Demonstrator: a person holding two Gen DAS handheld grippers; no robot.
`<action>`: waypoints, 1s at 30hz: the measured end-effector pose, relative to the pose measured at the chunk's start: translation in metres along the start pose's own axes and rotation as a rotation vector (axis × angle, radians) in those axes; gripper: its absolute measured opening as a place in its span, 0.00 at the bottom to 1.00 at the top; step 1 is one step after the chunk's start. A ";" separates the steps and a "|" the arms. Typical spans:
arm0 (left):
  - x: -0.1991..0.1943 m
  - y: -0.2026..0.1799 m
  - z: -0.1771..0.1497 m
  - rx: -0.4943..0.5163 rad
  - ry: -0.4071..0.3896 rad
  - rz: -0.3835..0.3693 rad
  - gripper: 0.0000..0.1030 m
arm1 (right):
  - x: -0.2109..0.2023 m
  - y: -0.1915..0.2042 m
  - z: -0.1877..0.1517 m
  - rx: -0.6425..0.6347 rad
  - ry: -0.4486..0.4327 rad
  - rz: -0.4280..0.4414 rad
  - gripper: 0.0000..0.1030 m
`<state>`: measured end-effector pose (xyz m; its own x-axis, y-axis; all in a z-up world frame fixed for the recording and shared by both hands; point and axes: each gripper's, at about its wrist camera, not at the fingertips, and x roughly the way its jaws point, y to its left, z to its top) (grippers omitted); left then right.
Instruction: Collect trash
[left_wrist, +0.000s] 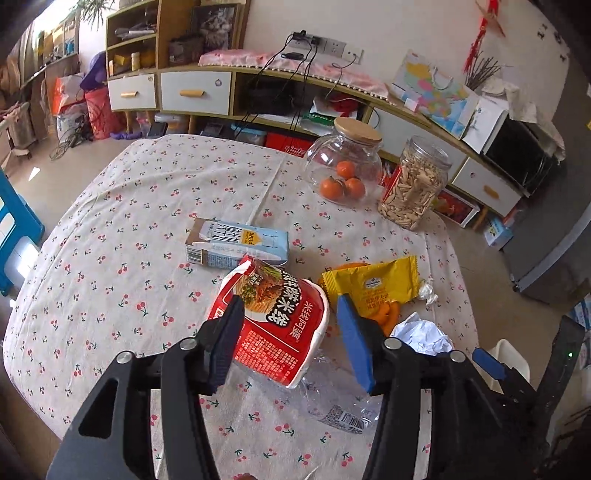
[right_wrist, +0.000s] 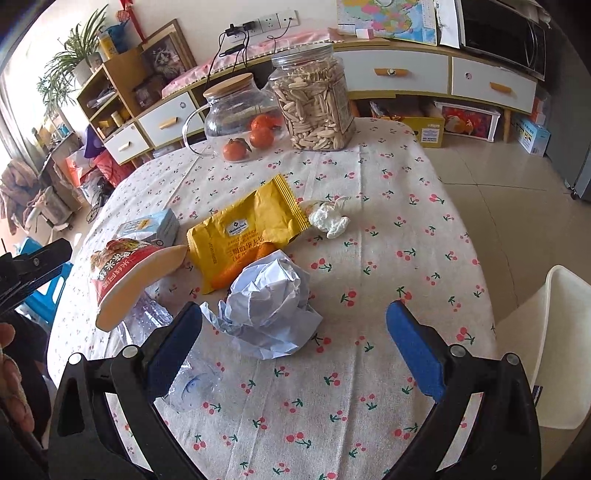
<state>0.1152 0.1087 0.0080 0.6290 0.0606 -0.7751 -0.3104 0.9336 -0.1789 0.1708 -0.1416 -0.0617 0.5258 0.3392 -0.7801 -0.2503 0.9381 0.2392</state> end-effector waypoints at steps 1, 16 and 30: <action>0.000 0.005 0.002 -0.003 0.003 0.011 0.64 | -0.001 -0.001 0.000 0.000 -0.001 -0.001 0.93; 0.051 -0.017 -0.004 0.295 0.131 0.194 0.93 | -0.004 -0.007 -0.002 -0.018 0.010 -0.011 0.93; 0.073 -0.001 -0.005 0.257 0.228 0.079 0.80 | -0.001 -0.006 -0.002 -0.021 0.021 -0.006 0.93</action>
<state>0.1581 0.1103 -0.0516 0.4258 0.0832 -0.9010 -0.1444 0.9893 0.0231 0.1701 -0.1480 -0.0637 0.5106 0.3317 -0.7933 -0.2643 0.9385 0.2223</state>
